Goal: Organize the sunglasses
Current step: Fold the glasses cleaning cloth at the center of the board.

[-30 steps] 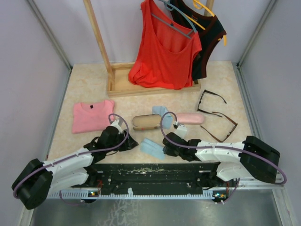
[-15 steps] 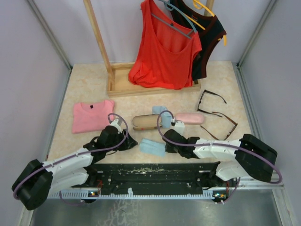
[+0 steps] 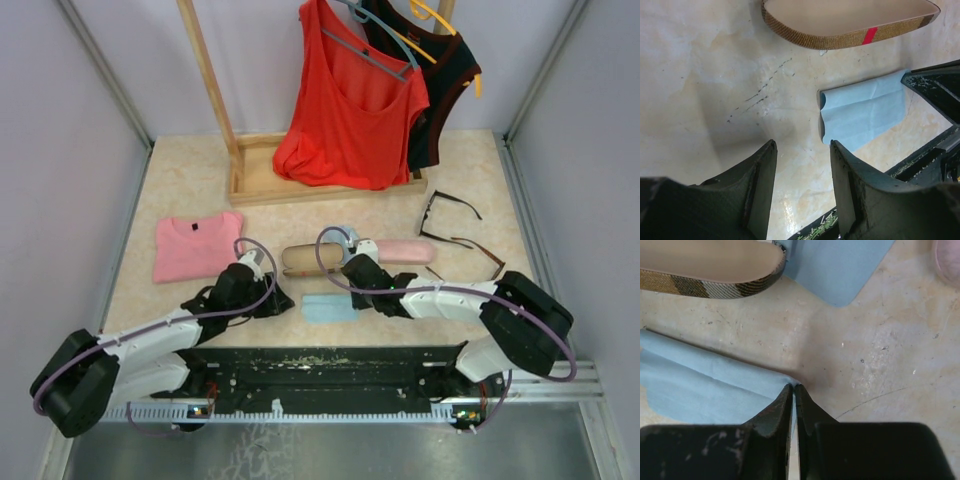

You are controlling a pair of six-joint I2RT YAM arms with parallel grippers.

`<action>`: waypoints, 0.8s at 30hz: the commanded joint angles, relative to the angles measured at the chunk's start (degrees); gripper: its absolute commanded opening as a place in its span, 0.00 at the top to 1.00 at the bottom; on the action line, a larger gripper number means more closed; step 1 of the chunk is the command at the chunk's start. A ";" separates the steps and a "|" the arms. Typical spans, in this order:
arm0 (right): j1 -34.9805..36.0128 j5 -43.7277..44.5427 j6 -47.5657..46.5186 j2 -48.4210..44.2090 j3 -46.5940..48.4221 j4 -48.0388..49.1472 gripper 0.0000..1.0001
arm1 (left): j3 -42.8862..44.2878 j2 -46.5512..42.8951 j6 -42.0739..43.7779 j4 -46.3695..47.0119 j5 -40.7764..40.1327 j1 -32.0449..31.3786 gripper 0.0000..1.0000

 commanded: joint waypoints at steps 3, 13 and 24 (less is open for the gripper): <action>-0.34 1.40 -4.08 -1.99 2.15 -2.82 0.79 | 4.74 2.57 2.18 1.06 1.31 0.35 0.48; 5.01 -0.53 -10.76 -13.36 0.18 0.87 0.75 | 3.59 -1.22 -0.46 -1.41 -4.04 0.59 0.57; 11.53 -6.39 -12.42 -1.34 9.58 -2.30 0.75 | 2.05 -10.93 -1.51 -8.84 -9.26 0.86 0.58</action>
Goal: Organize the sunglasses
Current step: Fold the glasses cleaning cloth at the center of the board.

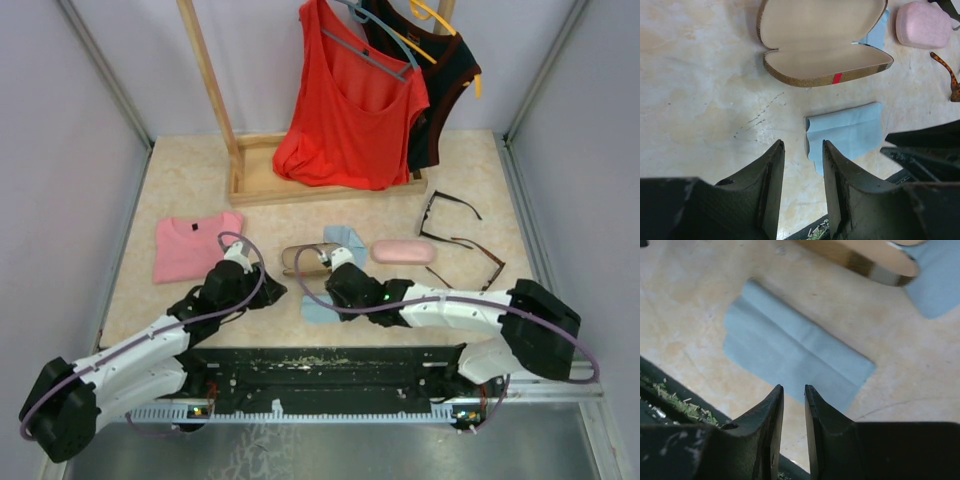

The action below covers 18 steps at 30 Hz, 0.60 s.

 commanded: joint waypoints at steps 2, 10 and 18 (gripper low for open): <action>4.16 -5.06 -5.56 6.54 7.41 4.13 0.74 | -1.15 -4.51 -2.21 -6.44 -5.21 0.35 0.59; 5.22 -7.70 -12.73 16.98 14.89 8.68 0.70 | -1.92 -18.24 -4.31 -14.74 -11.62 0.35 0.57; 5.58 -7.62 -14.88 23.46 19.82 6.64 0.69 | -1.87 -20.04 -4.70 -17.41 -12.56 0.35 0.55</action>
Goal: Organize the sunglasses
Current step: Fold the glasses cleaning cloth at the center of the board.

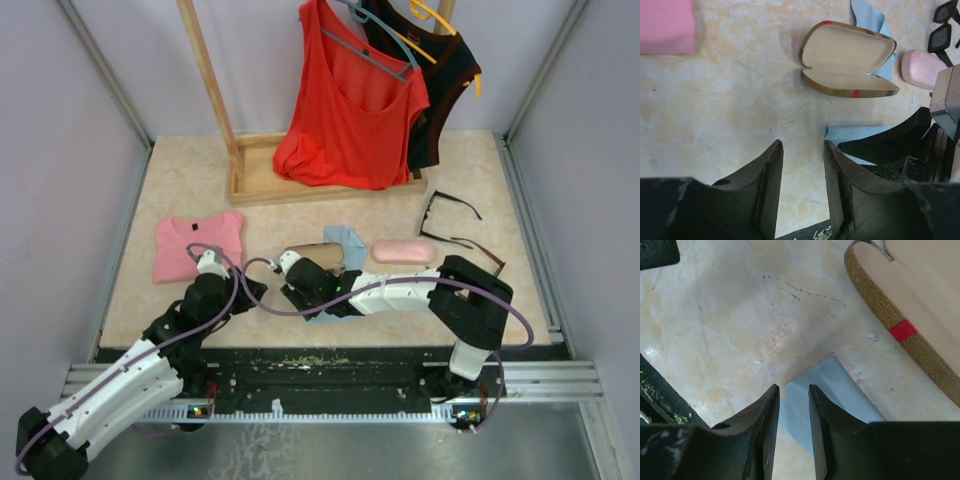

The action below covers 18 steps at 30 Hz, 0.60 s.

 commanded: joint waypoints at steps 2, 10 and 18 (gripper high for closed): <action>1.27 0.05 -2.71 2.65 4.38 0.35 0.68 | -0.32 0.06 -0.64 -2.13 -1.33 0.33 0.55; 2.24 2.96 -3.61 5.16 6.47 -3.16 0.71 | -0.40 -0.50 -0.21 -2.30 -1.42 0.33 0.55; 2.99 4.45 -3.56 4.86 6.51 -4.55 0.89 | -0.84 -0.27 -0.26 -1.67 -0.82 0.33 0.55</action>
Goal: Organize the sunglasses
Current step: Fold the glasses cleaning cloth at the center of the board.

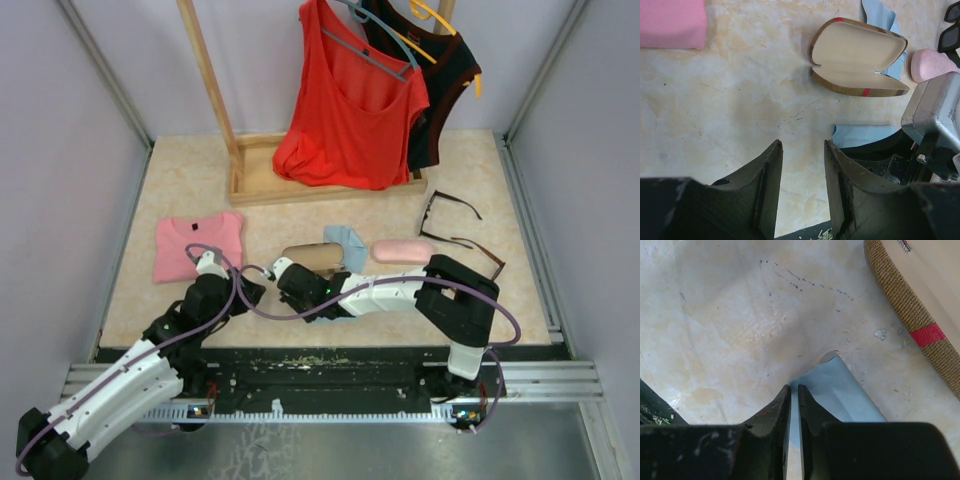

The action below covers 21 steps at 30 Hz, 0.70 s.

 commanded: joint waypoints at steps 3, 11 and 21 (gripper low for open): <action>1.24 2.10 -0.75 -0.01 2.59 -0.44 0.95 | -0.87 -0.18 -0.04 0.64 0.15 0.33 0.55; 1.29 1.92 -0.52 -1.87 2.04 -1.33 1.00 | -1.16 0.06 0.06 0.94 0.42 0.33 0.55; 1.46 -0.72 -0.05 -4.74 1.07 -4.09 1.00 | -1.11 0.78 0.14 1.57 0.86 0.33 0.55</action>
